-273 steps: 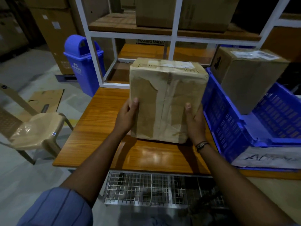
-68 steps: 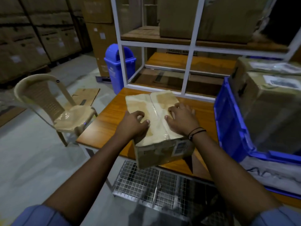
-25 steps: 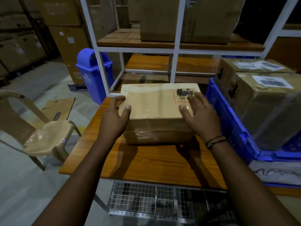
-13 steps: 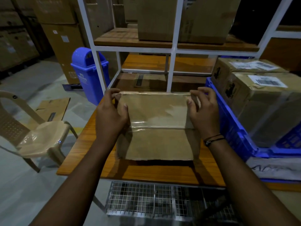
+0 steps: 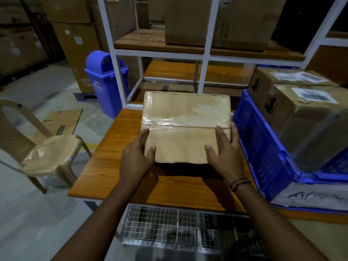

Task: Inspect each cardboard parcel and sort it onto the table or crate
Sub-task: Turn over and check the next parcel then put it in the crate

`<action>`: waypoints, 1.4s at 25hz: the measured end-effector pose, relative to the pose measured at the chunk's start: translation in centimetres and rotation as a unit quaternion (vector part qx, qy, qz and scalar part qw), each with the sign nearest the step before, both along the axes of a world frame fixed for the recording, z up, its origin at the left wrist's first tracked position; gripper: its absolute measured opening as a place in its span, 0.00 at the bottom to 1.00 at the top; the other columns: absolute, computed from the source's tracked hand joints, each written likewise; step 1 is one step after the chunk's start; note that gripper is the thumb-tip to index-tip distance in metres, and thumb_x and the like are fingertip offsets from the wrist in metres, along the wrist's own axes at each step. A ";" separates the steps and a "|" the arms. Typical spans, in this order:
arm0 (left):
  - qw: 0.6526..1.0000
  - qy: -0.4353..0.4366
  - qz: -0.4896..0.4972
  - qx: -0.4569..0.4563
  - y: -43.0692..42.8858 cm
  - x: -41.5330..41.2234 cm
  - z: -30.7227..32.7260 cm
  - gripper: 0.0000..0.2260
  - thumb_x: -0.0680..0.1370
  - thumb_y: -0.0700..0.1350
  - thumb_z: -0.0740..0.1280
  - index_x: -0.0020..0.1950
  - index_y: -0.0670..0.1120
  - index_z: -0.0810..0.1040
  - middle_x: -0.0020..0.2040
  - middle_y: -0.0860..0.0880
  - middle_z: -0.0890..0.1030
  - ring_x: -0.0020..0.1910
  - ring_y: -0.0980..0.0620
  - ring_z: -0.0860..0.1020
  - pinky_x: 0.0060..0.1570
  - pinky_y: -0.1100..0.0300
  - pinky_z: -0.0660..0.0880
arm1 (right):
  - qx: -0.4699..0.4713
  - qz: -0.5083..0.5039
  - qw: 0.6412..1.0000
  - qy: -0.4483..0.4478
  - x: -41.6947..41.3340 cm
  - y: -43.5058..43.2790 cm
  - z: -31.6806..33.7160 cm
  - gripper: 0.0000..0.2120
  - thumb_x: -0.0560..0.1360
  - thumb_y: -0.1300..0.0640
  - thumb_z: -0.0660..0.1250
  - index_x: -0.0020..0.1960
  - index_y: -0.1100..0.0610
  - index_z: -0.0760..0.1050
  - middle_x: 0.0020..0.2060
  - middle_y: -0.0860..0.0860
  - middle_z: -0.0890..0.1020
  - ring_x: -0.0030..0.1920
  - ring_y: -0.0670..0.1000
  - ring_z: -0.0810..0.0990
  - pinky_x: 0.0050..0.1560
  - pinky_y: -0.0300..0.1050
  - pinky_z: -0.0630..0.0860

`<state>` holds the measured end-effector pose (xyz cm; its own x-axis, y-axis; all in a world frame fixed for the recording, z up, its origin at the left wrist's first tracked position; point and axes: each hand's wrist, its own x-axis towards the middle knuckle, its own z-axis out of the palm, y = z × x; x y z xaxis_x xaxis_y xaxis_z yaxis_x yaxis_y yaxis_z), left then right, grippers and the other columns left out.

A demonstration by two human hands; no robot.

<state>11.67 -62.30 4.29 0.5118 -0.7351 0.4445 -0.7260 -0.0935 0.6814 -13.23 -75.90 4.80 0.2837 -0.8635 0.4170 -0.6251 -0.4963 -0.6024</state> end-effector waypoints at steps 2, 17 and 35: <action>0.999 0.024 0.006 -0.034 0.4 -0.1 1.0 0.20 0.80 0.50 0.72 0.72 0.53 0.74 0.52 0.54 0.82 0.47 0.55 0.82 0.38 0.62 0.77 | -0.014 0.017 0.995 -0.093 -0.6 0.1 1.0 0.25 0.79 0.53 0.73 0.74 0.53 0.74 0.80 0.55 0.60 0.75 0.37 0.64 0.67 0.35 0.72; 0.994 0.081 -0.041 -0.055 -0.2 0.5 5.4 0.22 0.83 0.52 0.68 0.74 0.53 0.64 0.64 0.54 0.79 0.56 0.63 0.81 0.43 0.71 0.77 | -0.067 -0.023 0.996 -0.058 -0.6 -2.2 6.6 0.17 0.79 0.45 0.71 0.63 0.53 0.76 0.66 0.51 0.69 0.62 0.51 0.75 0.51 0.39 0.74; 0.997 0.043 -0.035 -0.051 -1.2 0.4 3.2 0.40 0.79 0.46 0.72 0.85 0.60 0.52 0.76 0.49 0.72 0.69 0.48 0.76 0.62 0.49 0.79 | -0.104 0.007 0.993 -0.058 -0.9 -3.8 5.8 0.17 0.82 0.46 0.67 0.68 0.51 0.76 0.67 0.51 0.74 0.62 0.44 0.72 0.55 0.42 0.71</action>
